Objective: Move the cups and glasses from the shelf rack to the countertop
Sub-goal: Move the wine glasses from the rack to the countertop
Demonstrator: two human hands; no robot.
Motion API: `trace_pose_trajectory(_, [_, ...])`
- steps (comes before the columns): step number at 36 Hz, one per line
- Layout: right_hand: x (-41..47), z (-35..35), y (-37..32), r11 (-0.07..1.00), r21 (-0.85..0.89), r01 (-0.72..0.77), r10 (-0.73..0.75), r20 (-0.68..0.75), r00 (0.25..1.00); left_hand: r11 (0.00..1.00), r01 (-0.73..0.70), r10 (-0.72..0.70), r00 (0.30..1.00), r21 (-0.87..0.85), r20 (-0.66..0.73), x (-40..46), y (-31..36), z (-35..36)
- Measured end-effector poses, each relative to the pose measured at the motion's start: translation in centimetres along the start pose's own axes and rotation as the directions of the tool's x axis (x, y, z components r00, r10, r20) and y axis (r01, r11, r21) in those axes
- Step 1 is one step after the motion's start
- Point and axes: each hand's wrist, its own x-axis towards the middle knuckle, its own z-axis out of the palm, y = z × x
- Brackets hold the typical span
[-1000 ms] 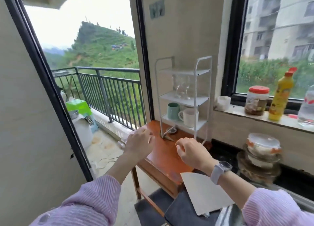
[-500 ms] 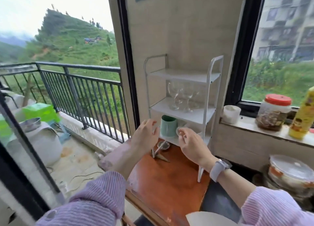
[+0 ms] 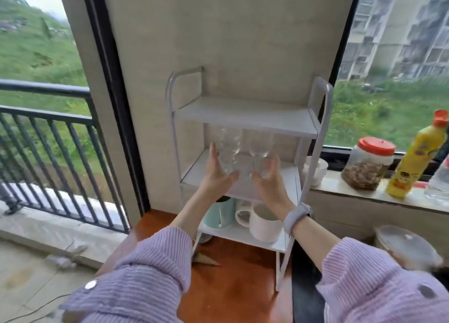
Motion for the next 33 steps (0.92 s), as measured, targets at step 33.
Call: trace_pose_trajectory(33, [-16.9, -5.8, 2.2, 0.946, 0.231, -0.227, 0.226, 0.030, 0.974, 0.945, 0.022, -0.009, 0.999, -0.325, 0.039, -15.3, -2.3, 2.4])
